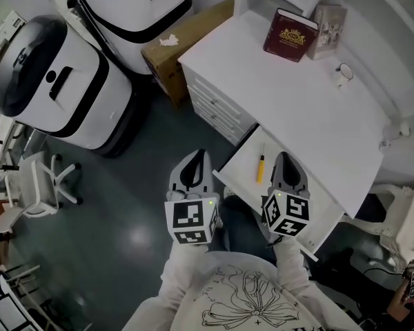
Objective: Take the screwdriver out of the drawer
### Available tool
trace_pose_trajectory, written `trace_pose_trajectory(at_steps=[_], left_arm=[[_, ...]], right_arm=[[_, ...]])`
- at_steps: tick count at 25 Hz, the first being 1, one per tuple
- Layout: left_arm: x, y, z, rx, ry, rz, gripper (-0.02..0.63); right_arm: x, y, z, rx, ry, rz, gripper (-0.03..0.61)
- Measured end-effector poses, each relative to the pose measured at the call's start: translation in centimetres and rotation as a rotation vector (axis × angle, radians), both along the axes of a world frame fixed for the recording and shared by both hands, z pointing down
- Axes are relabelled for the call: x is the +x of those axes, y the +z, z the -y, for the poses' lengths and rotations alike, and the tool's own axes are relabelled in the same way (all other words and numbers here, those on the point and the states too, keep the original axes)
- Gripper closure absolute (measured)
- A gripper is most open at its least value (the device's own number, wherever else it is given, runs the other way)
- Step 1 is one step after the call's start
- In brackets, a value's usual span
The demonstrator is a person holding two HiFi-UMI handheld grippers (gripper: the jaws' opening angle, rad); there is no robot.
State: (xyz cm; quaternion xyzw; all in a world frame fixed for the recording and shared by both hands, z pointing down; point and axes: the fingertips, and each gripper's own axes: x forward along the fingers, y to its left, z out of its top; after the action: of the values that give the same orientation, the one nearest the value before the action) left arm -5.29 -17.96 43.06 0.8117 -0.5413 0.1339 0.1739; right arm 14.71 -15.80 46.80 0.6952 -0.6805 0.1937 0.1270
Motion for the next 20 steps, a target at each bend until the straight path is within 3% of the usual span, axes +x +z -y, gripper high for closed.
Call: trace_pose_trajectory(at_steps=[15,20], left_arm=[[3.9,6.5,3.4,-0.118,0.029,0.043,0.606],[4.8,8.9,3.6,-0.16,0.036,0.066,0.606]], right_arm=[[2.2,7.5,2.9,-0.153,-0.042,0.035,0.571],[2.4,10.1,3.0,-0.204,-0.055,0.055,0.515]])
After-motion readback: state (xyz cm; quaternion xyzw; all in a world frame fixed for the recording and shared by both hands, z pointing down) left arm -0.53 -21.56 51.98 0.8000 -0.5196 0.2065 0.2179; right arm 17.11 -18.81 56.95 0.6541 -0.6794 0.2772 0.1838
